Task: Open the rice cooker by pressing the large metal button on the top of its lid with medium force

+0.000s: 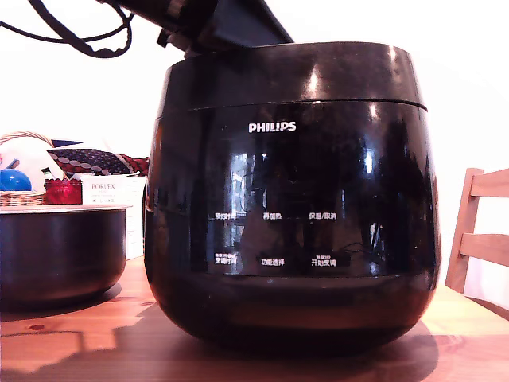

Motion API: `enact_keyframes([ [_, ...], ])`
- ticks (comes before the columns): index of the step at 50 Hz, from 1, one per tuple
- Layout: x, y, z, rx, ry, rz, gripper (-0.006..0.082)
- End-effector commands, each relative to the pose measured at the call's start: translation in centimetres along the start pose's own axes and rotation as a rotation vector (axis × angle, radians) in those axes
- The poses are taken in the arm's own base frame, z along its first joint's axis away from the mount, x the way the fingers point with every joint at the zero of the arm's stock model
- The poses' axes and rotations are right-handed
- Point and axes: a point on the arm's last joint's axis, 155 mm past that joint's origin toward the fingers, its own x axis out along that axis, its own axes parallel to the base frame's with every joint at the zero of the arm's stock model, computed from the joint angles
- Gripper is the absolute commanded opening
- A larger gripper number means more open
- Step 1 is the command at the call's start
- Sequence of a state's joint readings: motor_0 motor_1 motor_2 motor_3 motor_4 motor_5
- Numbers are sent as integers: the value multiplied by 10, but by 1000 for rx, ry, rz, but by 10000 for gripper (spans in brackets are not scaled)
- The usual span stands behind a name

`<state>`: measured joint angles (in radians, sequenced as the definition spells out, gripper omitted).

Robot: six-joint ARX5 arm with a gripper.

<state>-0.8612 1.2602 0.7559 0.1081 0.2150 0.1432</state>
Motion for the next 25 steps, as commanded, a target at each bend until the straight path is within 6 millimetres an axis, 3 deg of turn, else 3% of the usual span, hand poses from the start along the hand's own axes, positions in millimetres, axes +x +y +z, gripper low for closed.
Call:
enact_keyframes([
  [1, 7, -6, -123, -62, 337, -13, -24],
  [11, 12, -5, -93, -65, 219, -21, -24],
  [25, -6, -6, -3, -111, -65, -38, -24],
])
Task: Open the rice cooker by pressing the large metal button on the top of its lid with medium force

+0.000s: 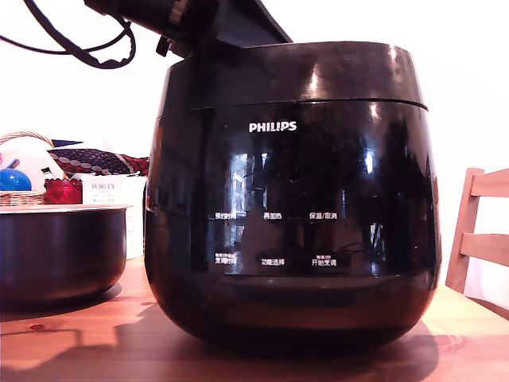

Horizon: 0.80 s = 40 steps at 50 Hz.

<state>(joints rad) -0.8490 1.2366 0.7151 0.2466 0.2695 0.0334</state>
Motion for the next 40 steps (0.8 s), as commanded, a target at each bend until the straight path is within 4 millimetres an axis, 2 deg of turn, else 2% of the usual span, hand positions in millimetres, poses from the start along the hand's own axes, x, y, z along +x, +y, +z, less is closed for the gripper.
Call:
enact_keyframes([
  [1, -4, -1, -20, -24, 42, -2, -24],
  [10, -22, -3, 29, 11, -82, 7, -24],
  [17, -34, 3, 48, 22, -132, 54, -24],
  [30, -57, 43, 51, 5, -131, 215, -24],
  [40, -83, 90, 45, 14, -102, 382, -24],
])
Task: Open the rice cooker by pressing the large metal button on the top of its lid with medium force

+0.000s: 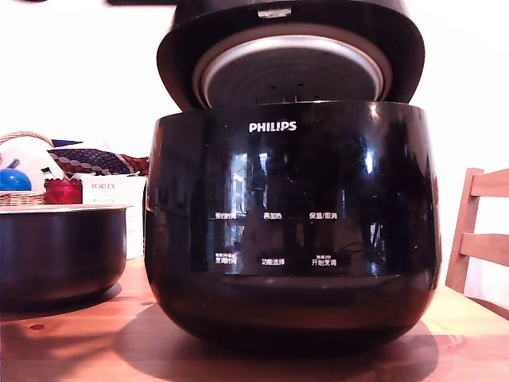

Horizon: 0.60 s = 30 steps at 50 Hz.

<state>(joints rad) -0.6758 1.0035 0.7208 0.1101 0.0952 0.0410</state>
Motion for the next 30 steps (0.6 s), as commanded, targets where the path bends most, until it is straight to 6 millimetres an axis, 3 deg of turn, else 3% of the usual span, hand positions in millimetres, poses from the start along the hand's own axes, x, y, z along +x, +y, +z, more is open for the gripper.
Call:
enact_keyframes([
  [1, -6, 16, 4, 23, -10, 50, -24],
  [17, -37, 90, 8, 8, -14, 267, -24],
  [30, -61, 132, -1, -20, 18, 398, -24],
])
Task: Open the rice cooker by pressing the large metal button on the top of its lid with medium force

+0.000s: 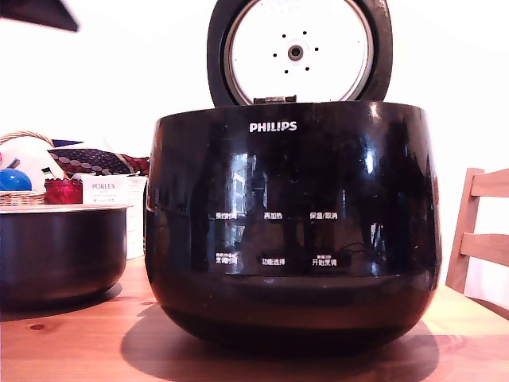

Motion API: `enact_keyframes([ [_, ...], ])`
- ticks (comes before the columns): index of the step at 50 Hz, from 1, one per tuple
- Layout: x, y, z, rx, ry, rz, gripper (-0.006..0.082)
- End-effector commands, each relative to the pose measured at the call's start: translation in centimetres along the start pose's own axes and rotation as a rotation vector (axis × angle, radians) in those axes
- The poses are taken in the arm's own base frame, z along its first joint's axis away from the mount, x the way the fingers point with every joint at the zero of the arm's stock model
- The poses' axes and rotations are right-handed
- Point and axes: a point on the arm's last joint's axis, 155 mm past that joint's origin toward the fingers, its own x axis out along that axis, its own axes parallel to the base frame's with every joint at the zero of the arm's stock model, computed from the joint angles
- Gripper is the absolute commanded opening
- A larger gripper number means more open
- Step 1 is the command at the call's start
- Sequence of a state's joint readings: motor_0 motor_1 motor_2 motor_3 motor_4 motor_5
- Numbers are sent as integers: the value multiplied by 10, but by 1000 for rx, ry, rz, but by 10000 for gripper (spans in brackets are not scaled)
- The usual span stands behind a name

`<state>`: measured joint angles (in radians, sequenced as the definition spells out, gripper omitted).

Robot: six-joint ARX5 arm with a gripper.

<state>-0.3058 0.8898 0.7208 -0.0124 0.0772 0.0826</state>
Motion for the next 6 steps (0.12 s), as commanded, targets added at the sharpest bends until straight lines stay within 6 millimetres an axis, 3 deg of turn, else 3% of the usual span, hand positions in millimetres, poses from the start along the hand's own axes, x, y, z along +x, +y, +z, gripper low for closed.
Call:
enact_keyframes([
  [1, -2, 9, 3, 1, -9, 25, -24],
  [6, -3, 20, 2, -5, -8, 57, -24],
])
